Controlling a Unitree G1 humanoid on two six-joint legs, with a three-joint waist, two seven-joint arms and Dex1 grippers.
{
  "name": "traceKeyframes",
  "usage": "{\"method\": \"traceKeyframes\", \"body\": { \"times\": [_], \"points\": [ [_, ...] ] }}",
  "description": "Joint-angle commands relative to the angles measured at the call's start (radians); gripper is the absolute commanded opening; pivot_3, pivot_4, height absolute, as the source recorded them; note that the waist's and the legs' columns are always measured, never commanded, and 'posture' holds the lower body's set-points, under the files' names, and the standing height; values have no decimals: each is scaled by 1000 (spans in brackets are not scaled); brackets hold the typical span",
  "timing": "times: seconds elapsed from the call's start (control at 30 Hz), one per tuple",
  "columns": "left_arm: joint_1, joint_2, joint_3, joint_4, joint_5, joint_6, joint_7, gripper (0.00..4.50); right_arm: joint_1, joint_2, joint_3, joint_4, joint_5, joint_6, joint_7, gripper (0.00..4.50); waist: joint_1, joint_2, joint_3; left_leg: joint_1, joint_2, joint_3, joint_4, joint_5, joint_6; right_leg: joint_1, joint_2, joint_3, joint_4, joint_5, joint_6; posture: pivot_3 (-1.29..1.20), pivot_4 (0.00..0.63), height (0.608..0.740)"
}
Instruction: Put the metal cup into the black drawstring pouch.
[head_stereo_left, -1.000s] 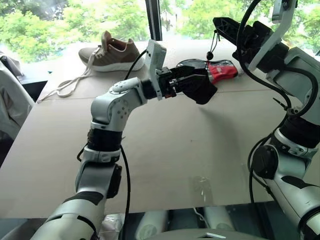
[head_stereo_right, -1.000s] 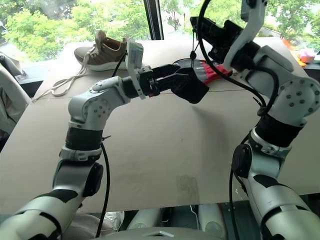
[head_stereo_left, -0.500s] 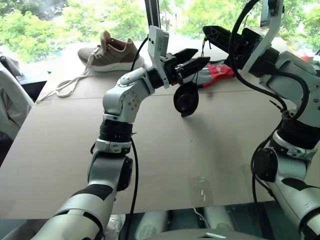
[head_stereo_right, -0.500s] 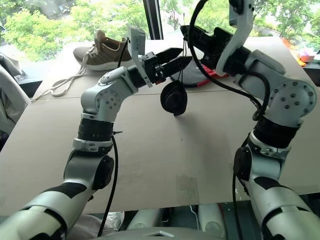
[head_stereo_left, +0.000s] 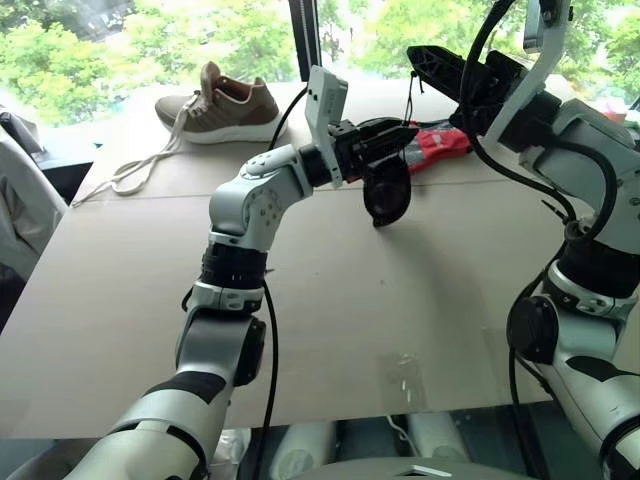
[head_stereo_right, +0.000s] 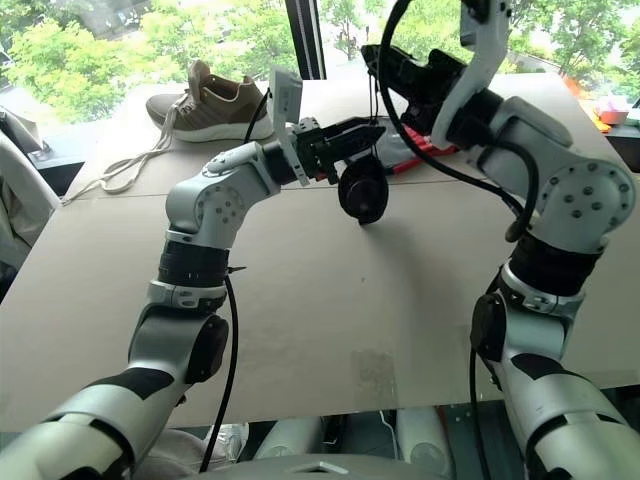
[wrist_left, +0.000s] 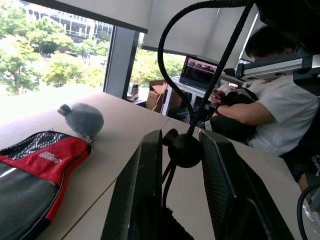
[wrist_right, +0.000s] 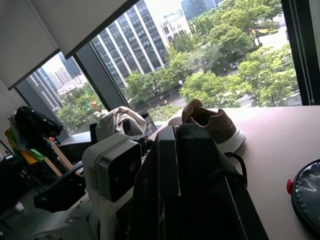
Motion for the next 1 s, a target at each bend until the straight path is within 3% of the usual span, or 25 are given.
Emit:
{"method": "traceKeyframes", "body": {
  "times": [0.03, 0.13, 0.27, 0.77, 1.0],
  "points": [
    [-10, -6, 6, -46, -4, 1, -1, 1169, -8, -15, 3, -25, 35, -28, -5, 0, 0, 0, 0, 0, 0, 0, 0, 0, 0, 0, 0, 0, 0, 0, 0, 0, 150, 740],
    [-14, -10, 18, -42, -12, 3, 2, 1169, -8, -19, 8, -22, 39, -32, -6, 0, 0, 0, 0, 0, 0, 0, 0, 0, 0, 0, 0, 0, 0, 0, 0, 0, 150, 740],
    [-14, -14, 32, -41, -21, 4, 5, 220, -9, -23, 13, -17, 45, -37, -8, 0, 0, 0, 0, 0, 0, 0, 0, 0, 0, 0, 0, 0, 0, 0, 0, 0, 150, 740],
    [44, 44, -17, -62, 63, -13, -8, 226, -26, -45, 16, 1, 28, -121, -9, 0, 0, 0, 0, 0, 0, 0, 0, 0, 0, 0, 0, 0, 0, 0, 0, 0, 150, 740],
    [53, 49, -19, -67, 81, -7, -18, 226, -65, -111, 9, 28, -93, -278, 19, 0, 2, 0, 0, 0, 0, 0, 0, 0, 0, 0, 0, 0, 0, 0, 0, 0, 150, 740]
  ]
}}
